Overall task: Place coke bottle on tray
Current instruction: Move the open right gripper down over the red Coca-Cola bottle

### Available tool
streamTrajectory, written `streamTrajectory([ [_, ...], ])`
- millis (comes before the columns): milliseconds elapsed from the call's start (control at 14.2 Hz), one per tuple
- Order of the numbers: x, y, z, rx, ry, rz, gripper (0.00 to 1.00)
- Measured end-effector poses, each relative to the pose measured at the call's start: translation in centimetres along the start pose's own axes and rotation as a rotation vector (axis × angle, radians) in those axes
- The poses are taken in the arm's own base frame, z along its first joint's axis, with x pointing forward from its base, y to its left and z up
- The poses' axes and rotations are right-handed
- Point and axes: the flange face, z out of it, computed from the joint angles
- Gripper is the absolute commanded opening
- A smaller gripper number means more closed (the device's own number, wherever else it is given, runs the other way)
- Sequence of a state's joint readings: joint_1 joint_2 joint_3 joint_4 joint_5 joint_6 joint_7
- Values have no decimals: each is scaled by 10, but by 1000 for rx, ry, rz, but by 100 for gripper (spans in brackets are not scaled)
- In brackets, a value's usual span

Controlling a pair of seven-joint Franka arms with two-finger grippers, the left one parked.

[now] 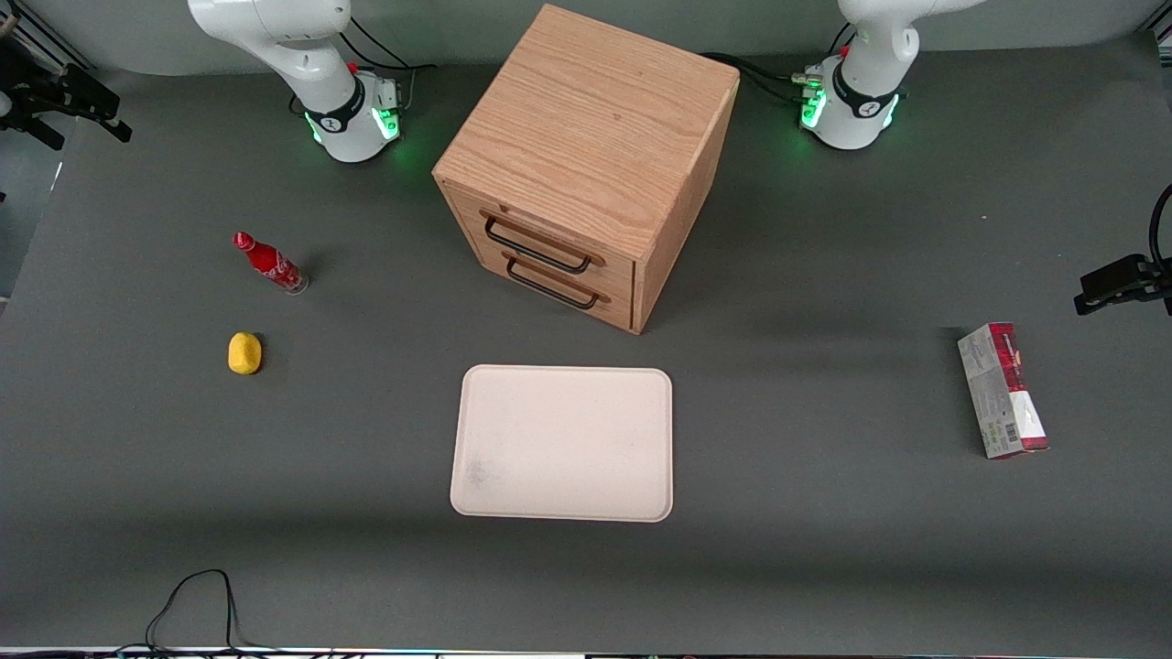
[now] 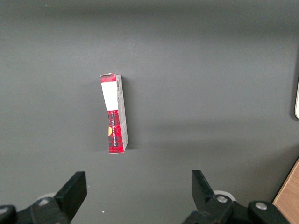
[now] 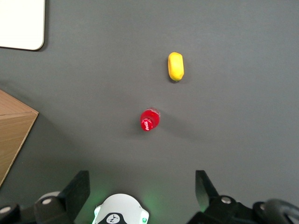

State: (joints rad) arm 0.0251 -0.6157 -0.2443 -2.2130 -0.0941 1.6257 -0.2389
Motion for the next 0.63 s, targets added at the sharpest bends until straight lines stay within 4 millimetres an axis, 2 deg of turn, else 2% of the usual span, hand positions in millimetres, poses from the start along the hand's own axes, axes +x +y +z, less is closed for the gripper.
streamTrajectory([
  [211, 10, -11, 30, -1, -4, -32, 100],
  [634, 15, -20, 112, -1, 9, -51, 100],
])
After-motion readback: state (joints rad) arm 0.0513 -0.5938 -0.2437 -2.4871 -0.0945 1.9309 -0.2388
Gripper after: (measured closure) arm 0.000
